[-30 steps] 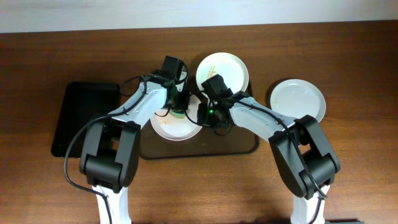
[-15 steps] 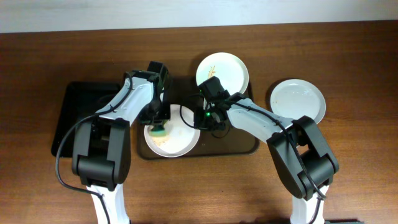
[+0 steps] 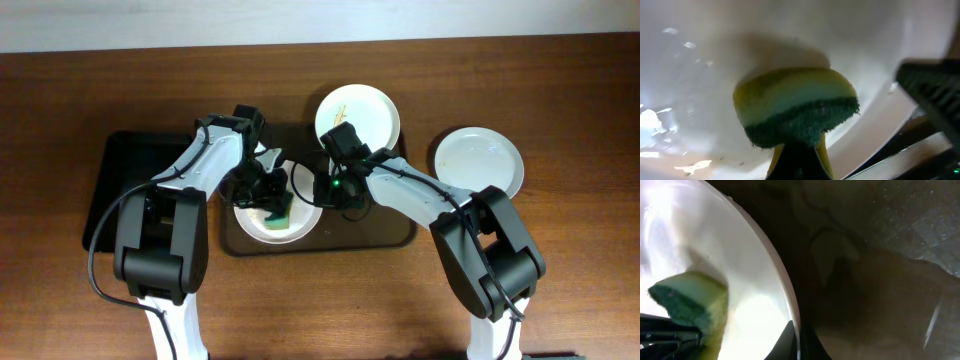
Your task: Clean dirty plates on tray and stack at the side
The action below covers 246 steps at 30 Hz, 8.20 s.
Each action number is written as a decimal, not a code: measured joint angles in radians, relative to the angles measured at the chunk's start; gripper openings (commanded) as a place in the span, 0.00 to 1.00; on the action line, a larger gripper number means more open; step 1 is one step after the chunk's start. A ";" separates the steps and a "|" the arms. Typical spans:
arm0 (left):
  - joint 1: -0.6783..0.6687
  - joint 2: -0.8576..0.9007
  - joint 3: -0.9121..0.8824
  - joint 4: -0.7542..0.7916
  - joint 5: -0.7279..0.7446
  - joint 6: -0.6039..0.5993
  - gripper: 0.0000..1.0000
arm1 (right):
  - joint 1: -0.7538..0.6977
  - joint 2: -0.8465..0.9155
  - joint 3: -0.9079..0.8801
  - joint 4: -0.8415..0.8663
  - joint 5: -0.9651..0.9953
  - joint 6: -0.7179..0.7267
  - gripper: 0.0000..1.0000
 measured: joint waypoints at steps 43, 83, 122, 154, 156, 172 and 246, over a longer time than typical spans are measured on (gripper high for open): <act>0.104 0.014 -0.009 0.102 0.067 0.130 0.00 | -0.001 0.000 0.000 -0.003 0.004 0.003 0.04; 0.064 -0.048 0.290 0.135 -0.471 -0.147 0.01 | 0.344 -0.263 0.064 -0.388 1.170 -0.045 0.04; -0.067 -0.048 0.243 0.056 0.077 -0.118 0.00 | 0.111 -0.267 0.068 -0.231 0.550 0.082 0.04; -0.008 -0.048 0.183 -0.148 -0.120 -0.138 0.01 | 0.037 0.004 0.163 -0.360 0.276 0.039 0.32; -0.008 -0.048 0.183 -0.148 -0.124 -0.138 0.01 | 0.035 0.009 0.163 -0.357 0.276 0.023 0.32; -0.008 -0.048 0.183 -0.110 -0.129 -0.138 0.01 | -0.090 -0.008 0.167 -0.297 0.143 -0.325 0.43; -0.069 -0.053 0.428 -0.025 -0.569 -0.262 0.01 | 0.335 -0.476 0.095 -0.588 1.508 0.101 0.04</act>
